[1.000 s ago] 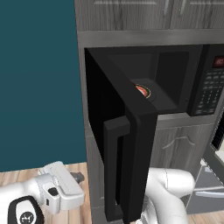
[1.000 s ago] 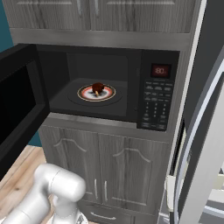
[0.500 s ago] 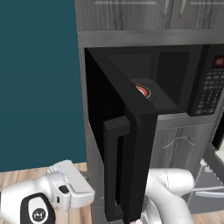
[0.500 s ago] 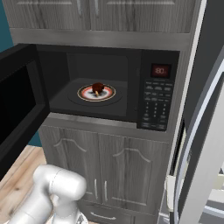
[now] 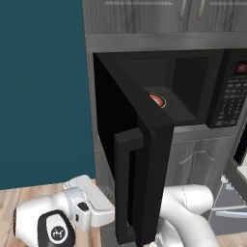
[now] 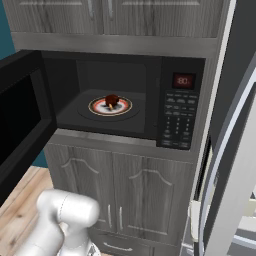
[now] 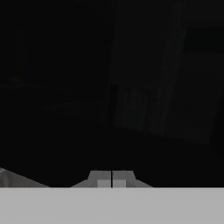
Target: Transport the steak from the fridge to the microwave and turn on the microwave.
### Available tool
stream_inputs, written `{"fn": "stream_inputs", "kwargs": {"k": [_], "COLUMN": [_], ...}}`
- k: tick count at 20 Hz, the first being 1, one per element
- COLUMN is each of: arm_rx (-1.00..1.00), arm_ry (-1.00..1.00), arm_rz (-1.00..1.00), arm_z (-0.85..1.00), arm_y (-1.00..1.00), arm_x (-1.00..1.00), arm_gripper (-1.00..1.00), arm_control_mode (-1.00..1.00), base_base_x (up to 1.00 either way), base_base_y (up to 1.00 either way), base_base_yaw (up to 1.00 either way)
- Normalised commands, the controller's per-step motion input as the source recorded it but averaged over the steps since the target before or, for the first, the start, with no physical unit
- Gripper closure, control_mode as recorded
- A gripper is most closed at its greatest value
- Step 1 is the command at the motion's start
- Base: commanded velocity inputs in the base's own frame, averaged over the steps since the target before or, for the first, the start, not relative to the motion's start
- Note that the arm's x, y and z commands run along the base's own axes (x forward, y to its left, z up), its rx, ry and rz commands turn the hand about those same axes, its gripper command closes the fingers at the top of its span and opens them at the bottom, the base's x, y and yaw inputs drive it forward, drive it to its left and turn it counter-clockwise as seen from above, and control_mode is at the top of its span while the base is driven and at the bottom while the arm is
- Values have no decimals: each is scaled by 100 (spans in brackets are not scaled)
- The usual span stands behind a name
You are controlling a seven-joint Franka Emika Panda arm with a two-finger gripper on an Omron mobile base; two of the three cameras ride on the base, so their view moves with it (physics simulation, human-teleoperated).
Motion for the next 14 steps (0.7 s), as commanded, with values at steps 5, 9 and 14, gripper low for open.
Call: {"fn": "stream_inputs", "kwargs": {"k": [5, 9, 14], "arm_rx": [0, 0, 0], "arm_ry": [0, 0, 0], "arm_rz": [0, 0, 0], "arm_z": [0, 0, 0], "arm_y": [-28, -29, -29], "arm_x": [0, 0, 0], "arm_gripper": [100, 100, 100], "arm_control_mode": [-100, -100, -100], "base_base_x": [0, 0, 0], "base_base_y": [0, 0, 0], "base_base_yaw": [0, 0, 0]}}
